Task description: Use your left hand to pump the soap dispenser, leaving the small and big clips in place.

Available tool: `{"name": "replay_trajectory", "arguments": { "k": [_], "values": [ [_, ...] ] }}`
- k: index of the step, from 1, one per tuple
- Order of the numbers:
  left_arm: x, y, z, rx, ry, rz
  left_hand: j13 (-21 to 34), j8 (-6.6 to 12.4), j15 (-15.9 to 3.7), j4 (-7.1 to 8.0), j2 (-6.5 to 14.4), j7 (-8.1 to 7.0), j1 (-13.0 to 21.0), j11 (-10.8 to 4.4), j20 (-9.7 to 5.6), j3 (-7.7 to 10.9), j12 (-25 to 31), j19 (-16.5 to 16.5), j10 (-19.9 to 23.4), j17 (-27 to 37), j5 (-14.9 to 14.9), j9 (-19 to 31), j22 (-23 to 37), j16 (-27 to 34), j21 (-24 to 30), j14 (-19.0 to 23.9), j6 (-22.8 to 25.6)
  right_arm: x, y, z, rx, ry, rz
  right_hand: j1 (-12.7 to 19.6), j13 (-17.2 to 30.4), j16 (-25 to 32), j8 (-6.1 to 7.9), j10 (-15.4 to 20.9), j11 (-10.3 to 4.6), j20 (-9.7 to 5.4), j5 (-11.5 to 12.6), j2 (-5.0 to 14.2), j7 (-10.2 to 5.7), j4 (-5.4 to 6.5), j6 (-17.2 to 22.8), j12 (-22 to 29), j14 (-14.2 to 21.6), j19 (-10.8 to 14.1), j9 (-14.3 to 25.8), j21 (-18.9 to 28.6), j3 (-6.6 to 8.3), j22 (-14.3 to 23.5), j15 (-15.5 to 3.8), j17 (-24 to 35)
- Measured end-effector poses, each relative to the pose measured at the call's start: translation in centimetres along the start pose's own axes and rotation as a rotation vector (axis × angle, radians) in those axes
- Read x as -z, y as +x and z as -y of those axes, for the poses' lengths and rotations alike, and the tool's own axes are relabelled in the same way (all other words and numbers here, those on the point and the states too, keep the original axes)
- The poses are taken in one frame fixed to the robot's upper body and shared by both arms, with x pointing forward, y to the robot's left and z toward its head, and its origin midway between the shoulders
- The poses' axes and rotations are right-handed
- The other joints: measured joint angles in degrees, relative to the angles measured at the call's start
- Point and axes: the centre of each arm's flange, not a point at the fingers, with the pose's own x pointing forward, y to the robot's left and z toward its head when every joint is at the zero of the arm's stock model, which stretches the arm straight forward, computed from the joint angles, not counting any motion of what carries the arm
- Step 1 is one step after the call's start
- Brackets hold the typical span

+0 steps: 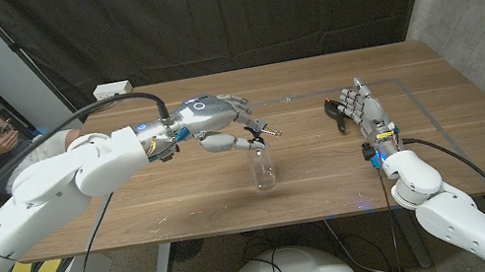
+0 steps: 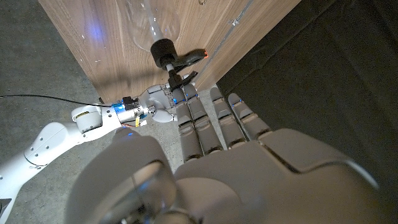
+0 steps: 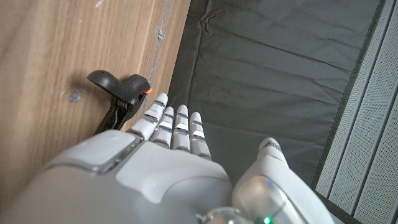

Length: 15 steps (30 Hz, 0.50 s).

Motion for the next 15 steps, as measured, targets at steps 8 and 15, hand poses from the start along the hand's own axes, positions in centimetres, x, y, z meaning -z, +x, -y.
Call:
{"name": "replay_trajectory", "arguments": {
  "k": [8,15],
  "values": [
    [0.07,-0.05,0.17,0.003,0.015,-0.002,0.0,0.02,-0.01,-0.17,0.0,-0.35,0.0,-0.1,0.0,0.17,-0.2,0.0,0.7,0.0,0.0,0.0,0.0,0.0,0.0,0.6,0.4,-0.23,-0.03,-0.34,-0.001,0.003,0.006,0.0,0.0,0.0,0.0,0.0,0.0,-0.12,0.0,0.0,0.31,0.0,0.3,0.0,0.0,0.1,0.0,0.0,0.0,0.0,-0.02,0.0],
    [0.06,-0.02,0.41,0.006,0.043,-0.006,0.1,0.24,-0.06,-0.17,0.3,-0.35,-0.3,-0.07,0.0,0.17,-0.2,0.0,1.3,0.0,0.0,0.1,0.0,0.0,0.0,0.7,1.0,-0.17,-0.1,-0.38,0.0,0.004,0.005,0.0,0.0,0.0,0.0,0.0,0.0,-0.32,0.0,0.0,0.31,0.0,0.3,0.0,0.0,0.3,0.0,0.0,0.0,0.0,-0.03,0.0]
  ]
}}
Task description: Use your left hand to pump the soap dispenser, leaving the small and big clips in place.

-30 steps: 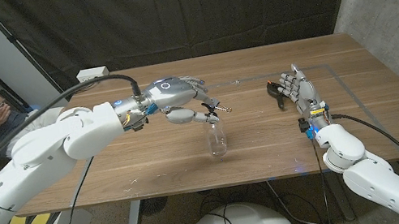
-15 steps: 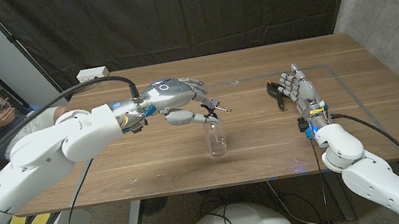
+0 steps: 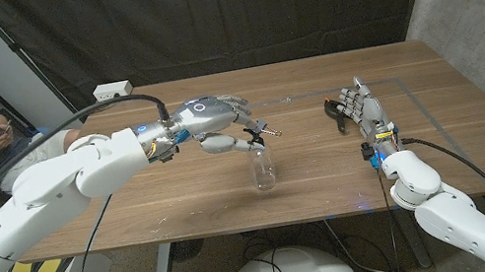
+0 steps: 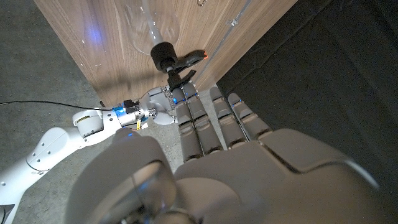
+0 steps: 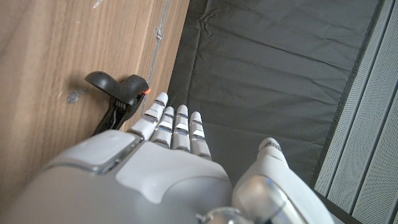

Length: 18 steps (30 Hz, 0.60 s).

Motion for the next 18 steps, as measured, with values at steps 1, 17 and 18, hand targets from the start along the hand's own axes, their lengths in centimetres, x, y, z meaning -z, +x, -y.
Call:
{"name": "replay_trajectory", "arguments": {
  "k": [1,17,18],
  "values": [
    [0.0,0.0,0.0,0.0,0.002,-0.001,0.0,0.0,-0.15,0.0,0.0,-0.01,0.0,0.0,0.0,0.0,0.0,0.0,0.0,0.0,0.0,0.0,0.0,0.0,0.0,0.2,0.0,0.0,0.0,0.0,0.0,0.0,0.0,0.0,0.0,0.0,0.0,0.0,0.0,0.0,0.0,0.0,0.0,0.0,0.0,0.0,0.0,0.0,0.0,0.0,0.0,0.0,0.0,0.0],
    [-0.3,0.3,1.5,0.024,-0.008,0.003,-0.1,-0.23,-0.12,0.25,0.4,-0.2,0.4,-0.01,0.0,0.24,-0.1,0.0,0.6,0.0,0.0,-0.1,0.0,0.0,0.0,0.6,0.6,0.2,-0.2,-0.1,0.001,0.0,-0.009,0.0,0.0,0.0,0.0,0.0,0.0,0.23,0.0,0.0,0.0,0.0,0.0,0.0,0.0,0.2,0.0,-0.4,0.0,0.0,-0.01,0.0],
    [-0.4,0.3,1.6,0.027,-0.011,0.004,-0.1,-0.21,-0.12,0.25,0.4,-0.29,0.4,-0.11,0.0,0.24,-0.2,0.0,0.7,0.0,0.0,-0.1,0.0,0.0,0.0,0.6,0.7,0.2,-0.2,-0.1,0.001,0.0,-0.01,0.0,0.0,0.0,0.0,0.0,0.0,0.23,0.0,0.0,-0.01,0.0,0.0,0.0,0.0,0.2,0.0,-0.4,0.0,0.0,0.0,0.0]
  ]
}}
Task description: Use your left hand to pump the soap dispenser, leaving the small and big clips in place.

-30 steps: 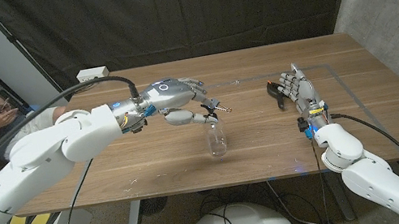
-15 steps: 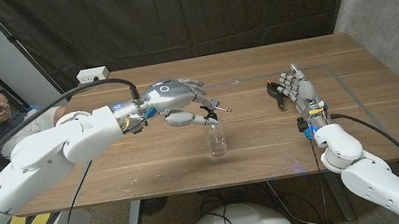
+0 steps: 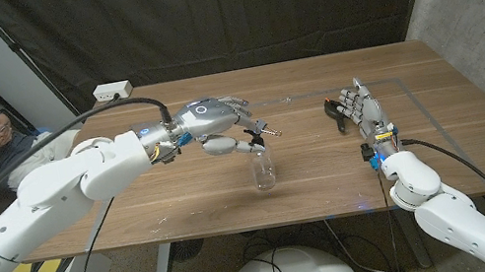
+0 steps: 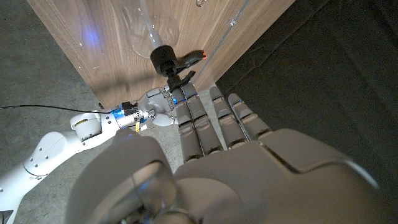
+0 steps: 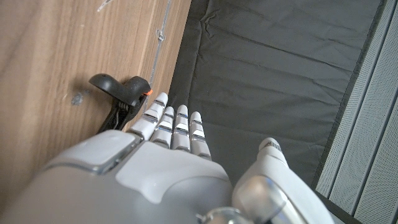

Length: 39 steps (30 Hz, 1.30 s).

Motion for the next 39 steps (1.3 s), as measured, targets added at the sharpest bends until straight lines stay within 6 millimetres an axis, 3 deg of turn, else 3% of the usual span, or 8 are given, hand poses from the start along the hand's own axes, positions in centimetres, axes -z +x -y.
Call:
{"name": "replay_trajectory", "arguments": {
  "k": [18,39],
  "values": [
    [-0.2,0.5,1.3,0.017,-0.02,-0.001,0.0,0.21,-0.22,0.31,0.0,-0.54,0.0,1.43,0.0,0.31,0.2,0.0,2.2,-0.3,0.0,-0.3,0.0,0.0,0.0,1.2,0.5,0.2,-0.1,0.0,-0.001,0.003,-0.01,0.0,0.0,0.0,0.0,0.3,0.31,-0.01,0.0,0.0,-0.31,-0.16,0.3,0.0,0.4,0.0,0.0,0.0,-0.16,0.0,0.21,0.0],
    [-0.3,0.3,0.6,0.016,-0.012,-0.001,0.0,0.52,-0.12,0.08,-0.2,-0.53,0.7,1.46,0.0,0.54,0.2,0.0,3.0,-0.3,0.0,-0.2,0.0,0.0,0.0,1.3,0.5,-0.4,-0.5,0.3,-0.005,0.006,0.0,0.0,0.0,0.0,0.0,1.4,0.57,-0.11,0.0,0.0,-0.19,-0.16,1.0,0.4,0.8,0.7,0.0,0.0,-0.16,0.0,0.43,0.0]
  ]
}}
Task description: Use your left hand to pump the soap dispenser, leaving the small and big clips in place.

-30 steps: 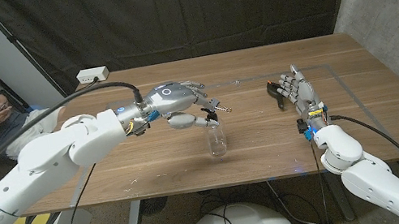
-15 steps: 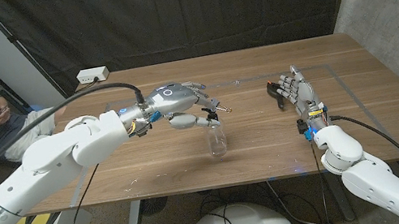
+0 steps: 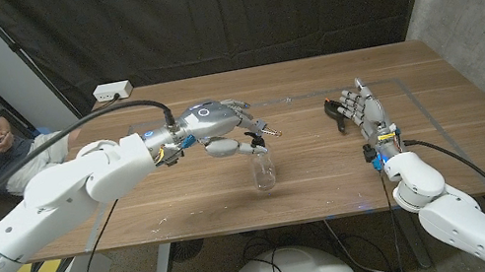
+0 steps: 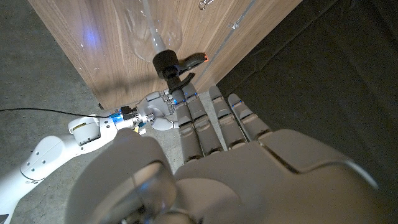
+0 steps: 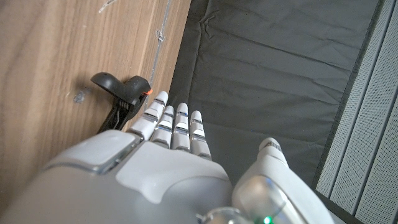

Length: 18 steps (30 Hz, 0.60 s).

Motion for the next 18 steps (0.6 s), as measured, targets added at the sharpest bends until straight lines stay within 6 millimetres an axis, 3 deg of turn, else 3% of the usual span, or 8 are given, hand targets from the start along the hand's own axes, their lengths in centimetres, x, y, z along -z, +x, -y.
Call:
{"name": "replay_trajectory", "arguments": {
  "k": [18],
  "values": [
    [-0.11,-0.05,-0.74,-0.025,0.014,-0.004,0.1,0.01,-0.02,0.24,0.0,0.09,0.0,-0.76,0.0,0.24,0.1,0.0,1.5,0.0,0.0,0.0,0.0,0.0,0.0,0.4,4.0,-0.25,-0.06,0.15,-0.003,0.002,0.01,0.0,0.0,0.0,0.0,0.6,0.0,0.09,0.0,0.0,0.0,0.0,0.0,0.0,0.5,0.7,0.0,0.0,0.0,0.0,0.09,0.0]
  ]
}}
